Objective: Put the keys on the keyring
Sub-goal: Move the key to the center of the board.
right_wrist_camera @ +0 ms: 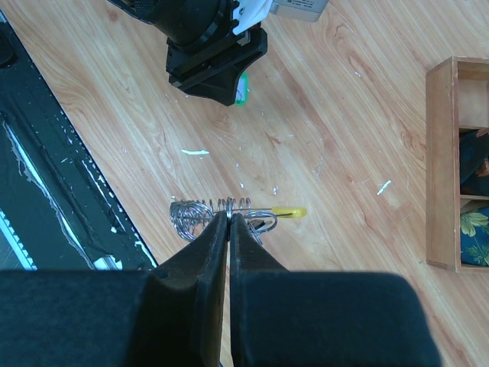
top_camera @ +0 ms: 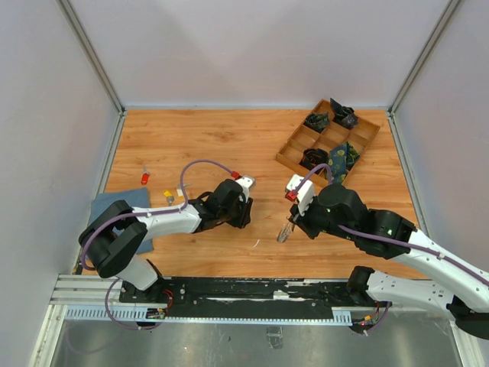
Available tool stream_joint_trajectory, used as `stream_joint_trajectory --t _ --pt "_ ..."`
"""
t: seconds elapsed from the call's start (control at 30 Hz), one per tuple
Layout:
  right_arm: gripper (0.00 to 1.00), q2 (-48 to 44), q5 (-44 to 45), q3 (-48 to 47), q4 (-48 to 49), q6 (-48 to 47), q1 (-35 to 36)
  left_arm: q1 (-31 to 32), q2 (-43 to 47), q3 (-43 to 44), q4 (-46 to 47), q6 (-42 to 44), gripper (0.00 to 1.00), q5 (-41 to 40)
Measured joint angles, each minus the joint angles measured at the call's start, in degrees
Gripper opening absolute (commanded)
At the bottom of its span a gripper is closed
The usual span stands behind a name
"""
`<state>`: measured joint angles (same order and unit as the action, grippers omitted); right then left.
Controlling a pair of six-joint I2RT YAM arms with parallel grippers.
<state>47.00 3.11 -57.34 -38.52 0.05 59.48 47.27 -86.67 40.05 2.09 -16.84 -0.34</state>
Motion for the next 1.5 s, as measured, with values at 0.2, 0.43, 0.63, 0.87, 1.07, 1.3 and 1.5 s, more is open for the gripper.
stream_joint_trajectory --t 0.2,0.43,0.63,0.87,1.07,1.3,1.5 --pt "0.04 0.0 -0.2 0.0 0.0 0.1 0.0 -0.7 -1.1 0.0 0.4 0.1 0.36 0.0" --pt "0.04 0.3 -0.4 0.0 0.0 0.2 0.0 -0.7 -2.1 0.0 0.6 0.4 0.3 0.3" --pt "0.04 0.4 -0.5 0.0 0.0 0.2 0.0 -0.7 -2.4 0.0 0.9 0.9 0.25 0.5" --pt "0.04 0.6 -0.6 0.0 0.0 0.2 0.0 -0.8 -2.8 0.0 0.9 1.3 0.29 1.1" --pt "0.04 0.6 -0.6 0.0 0.0 0.2 0.0 -1.0 -2.9 0.0 1.1 1.4 0.29 1.4" --pt "0.04 0.9 -0.6 0.0 -0.1 0.2 0.0 -1.0 -3.0 0.0 1.2 1.6 0.18 1.6" --pt "0.04 0.9 -0.6 0.0 -0.1 0.2 0.0 -1.0 -3.2 0.0 1.3 1.8 0.04 1.6"
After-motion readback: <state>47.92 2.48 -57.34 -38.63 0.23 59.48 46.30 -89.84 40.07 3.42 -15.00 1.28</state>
